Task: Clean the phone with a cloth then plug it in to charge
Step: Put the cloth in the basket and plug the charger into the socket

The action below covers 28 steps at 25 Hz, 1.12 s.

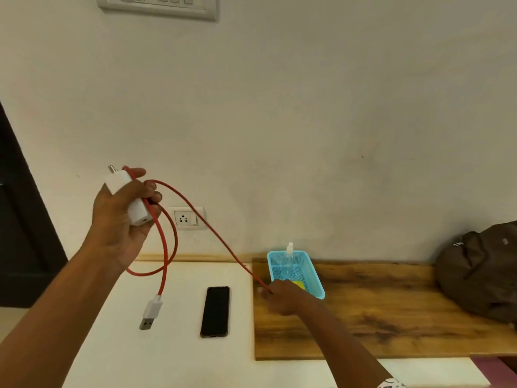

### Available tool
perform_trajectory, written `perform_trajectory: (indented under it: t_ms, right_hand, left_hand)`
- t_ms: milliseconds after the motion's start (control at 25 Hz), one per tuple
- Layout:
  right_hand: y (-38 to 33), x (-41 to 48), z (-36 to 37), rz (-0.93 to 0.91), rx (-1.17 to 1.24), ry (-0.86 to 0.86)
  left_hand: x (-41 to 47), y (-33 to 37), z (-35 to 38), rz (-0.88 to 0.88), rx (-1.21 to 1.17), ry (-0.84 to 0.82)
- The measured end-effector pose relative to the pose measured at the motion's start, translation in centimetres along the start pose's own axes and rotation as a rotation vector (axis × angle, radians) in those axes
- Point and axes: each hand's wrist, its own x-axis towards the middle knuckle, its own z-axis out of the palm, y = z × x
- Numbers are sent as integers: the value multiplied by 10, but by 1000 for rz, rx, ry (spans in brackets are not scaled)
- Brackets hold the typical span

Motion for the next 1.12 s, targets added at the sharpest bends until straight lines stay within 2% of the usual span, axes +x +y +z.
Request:
perform_trajectory:
  t_ms: [120, 200, 280, 360, 440, 720, 960, 1120]
  right_hand:
    - [-25, -21, -17, -19, 297, -252]
    - [-44, -32, -30, -125, 448, -351]
    - [-60, -42, -41, -203, 659, -307]
    - [-72, -47, -49, -207, 940, -210]
    - [-77, -48, -56, -194, 1141, -165]
    - [-91, -50, -51, -296, 1371, -147]
    - [-99, -56, -39, -358, 1376, 84]
    - [-93, -58, -35, -352, 1476, 144]
  left_hand:
    - [4, -22, -4, -148, 81, 95]
    - [5, -39, -6, -341, 142, 139]
    - [3, -52, -7, -515, 235, 121]
    - [-1, -60, -6, -589, 281, 122]
    - [-5, -66, -4, -622, 233, 154]
    - [-7, -66, -3, -671, -48, 209]
    - [-18, -75, 13, -619, -91, 249]
    - [-25, -74, 16, -572, -91, 229]
